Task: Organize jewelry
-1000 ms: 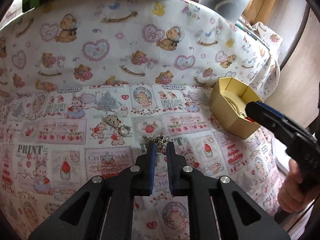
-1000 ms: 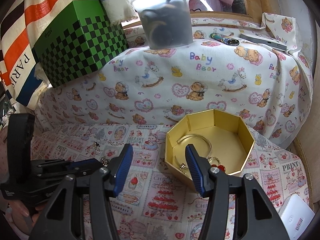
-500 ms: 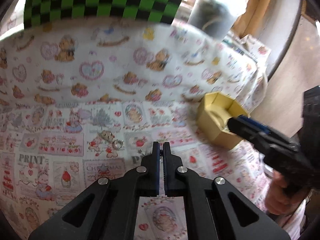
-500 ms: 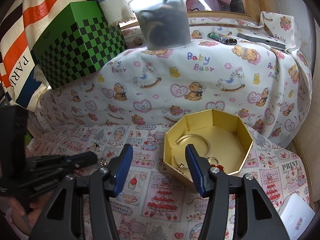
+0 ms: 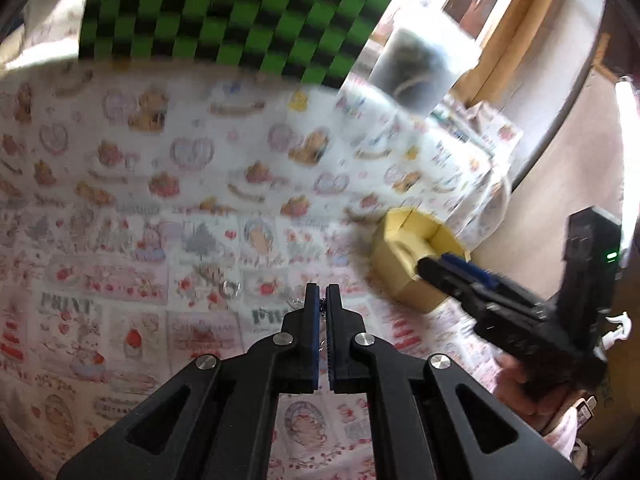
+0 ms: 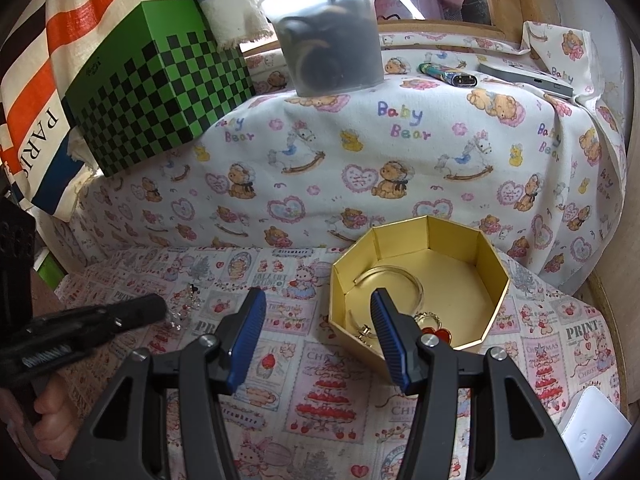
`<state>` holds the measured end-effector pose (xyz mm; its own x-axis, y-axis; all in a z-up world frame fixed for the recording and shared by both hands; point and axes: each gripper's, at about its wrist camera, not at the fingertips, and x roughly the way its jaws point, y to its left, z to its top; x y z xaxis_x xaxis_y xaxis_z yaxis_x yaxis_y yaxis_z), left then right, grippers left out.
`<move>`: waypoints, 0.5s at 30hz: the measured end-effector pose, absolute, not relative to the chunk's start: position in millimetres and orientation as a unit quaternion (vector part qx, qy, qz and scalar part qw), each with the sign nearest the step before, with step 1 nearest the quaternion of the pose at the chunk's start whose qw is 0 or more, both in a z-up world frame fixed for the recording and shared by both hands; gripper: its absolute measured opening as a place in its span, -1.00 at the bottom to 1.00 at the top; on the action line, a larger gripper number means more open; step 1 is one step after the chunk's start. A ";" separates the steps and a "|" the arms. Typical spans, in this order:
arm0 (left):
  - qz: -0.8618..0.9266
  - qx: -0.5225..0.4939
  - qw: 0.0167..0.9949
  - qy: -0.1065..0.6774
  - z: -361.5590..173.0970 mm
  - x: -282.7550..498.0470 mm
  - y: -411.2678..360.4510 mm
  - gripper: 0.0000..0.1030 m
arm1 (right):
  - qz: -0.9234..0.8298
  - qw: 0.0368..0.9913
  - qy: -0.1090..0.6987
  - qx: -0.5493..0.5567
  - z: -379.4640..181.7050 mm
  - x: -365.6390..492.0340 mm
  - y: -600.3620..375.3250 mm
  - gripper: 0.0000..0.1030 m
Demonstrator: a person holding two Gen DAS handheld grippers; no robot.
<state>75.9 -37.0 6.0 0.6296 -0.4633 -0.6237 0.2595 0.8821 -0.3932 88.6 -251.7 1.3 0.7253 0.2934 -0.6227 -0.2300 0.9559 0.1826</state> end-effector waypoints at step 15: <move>-0.131 -0.132 0.917 0.353 45.4 47.5 2.6 -0.96 | 0.271 0.875 0.398 0.048 -23.8 80.0 -197.4 -0.23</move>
<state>47.5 2.6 45.4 0.7172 -0.3323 -0.6125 0.1467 0.9313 -0.3335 80.0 -197.4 -23.8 0.5370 0.5125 -0.6700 -0.4362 0.8486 0.2995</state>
